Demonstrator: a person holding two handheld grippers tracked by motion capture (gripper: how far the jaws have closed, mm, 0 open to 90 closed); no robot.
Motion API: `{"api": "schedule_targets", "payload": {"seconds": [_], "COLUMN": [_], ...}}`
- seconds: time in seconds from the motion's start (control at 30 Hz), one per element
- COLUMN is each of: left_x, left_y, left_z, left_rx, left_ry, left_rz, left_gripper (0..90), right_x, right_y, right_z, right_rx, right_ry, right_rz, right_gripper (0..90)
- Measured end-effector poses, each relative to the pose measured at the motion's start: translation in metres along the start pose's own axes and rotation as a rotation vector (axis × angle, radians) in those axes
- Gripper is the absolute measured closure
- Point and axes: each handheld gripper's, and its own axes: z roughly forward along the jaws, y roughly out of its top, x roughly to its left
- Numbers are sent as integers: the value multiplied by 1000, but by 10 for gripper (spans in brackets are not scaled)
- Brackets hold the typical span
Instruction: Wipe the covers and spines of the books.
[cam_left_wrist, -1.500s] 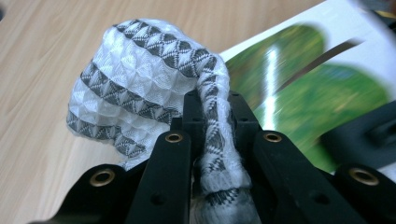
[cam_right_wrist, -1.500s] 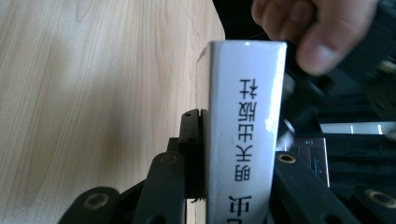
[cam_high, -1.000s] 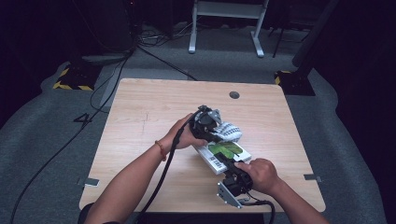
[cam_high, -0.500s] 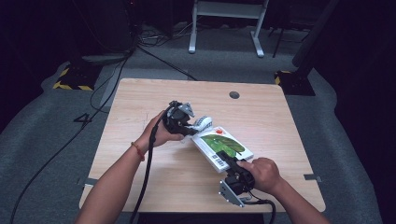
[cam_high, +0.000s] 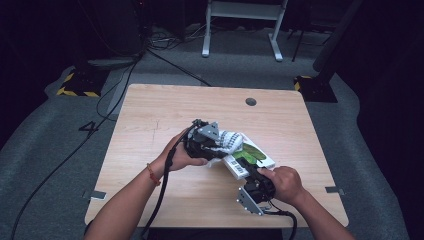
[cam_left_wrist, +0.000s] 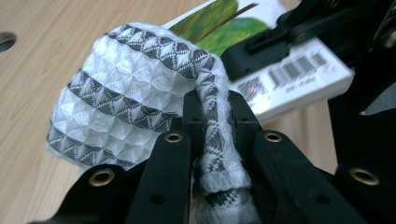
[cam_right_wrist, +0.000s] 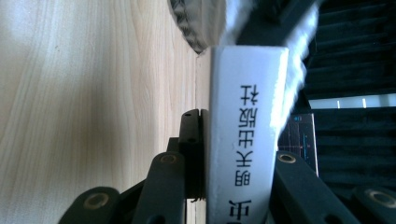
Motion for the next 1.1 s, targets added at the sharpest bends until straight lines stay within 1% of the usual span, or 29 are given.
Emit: {"api": "schedule_targets", "payload": {"seconds": [0.03, 0.1, 0.2, 0.23, 0.3, 0.37, 0.4, 0.47, 0.53, 0.6, 0.63, 0.7, 0.73, 0.87, 0.97, 1.03, 1.1], "left_x": [-1, -2, 0, 1, 4, 7, 8, 11, 13, 17, 18, 22, 24, 31, 31, 28, 23], "left_y": [3, 8, 16, 19, 26, 32, 34, 39, 42, 45, 46, 48, 49, 51, 54, 56, 59], "left_z": [1, 4, 7, 9, 12, 17, 19, 24, 29, 35, 37, 43, 46, 59, 65, 69, 70], "left_rx": [12, 5, 21, 25, 39, 57, 64, 82, 103, 120, 129, 152, 162, 198, 196, 189, 186], "left_ry": [-3, -10, -17, -18, -19, -30, -29, -41, -43, -55, -56, -58, -60, -65, -80, -93, -115], "left_rz": [7, 15, 31, 30, 35, 42, 39, 44, 47, 41, 42, 39, 33, 22, 15, 27, 44], "left_gripper": [813, 812, 813, 813, 813, 813, 813, 813, 813, 813, 812, 812, 812, 811, 809, 809, 810], "right_x": [0, 0, 3, 4, 7, 9, 10, 13, 15, 17, 18, 21, 22, 26, 29, 31, 32], "right_y": [0, 0, 3, 5, 10, 14, 17, 21, 24, 27, 29, 32, 34, 39, 41, 42, 42], "right_z": [0, -1, -1, -1, -2, -2, -2, -3, -3, -3, -3, -3, -3, -3, -2, -2, -2], "right_rx": [3, 2, 0, 0, -14, -29, -37, -47, -58, -67, -71, -69, -77, -86, -82, -84, -82], "right_ry": [3, -2, -2, 3, 10, 17, 19, 25, 23, 16, 14, 6, 8, 10, 5, 4, 5], "right_rz": [-12, -12, -24, -26, -43, -59, -62, -72, -92, -114, -131, -149, -162, -185, -208, -217, -224], "right_gripper": [754, 754, 754, 755, 754, 754, 754, 754, 754, 754, 754, 754, 754, 754, 754, 754, 754]}}
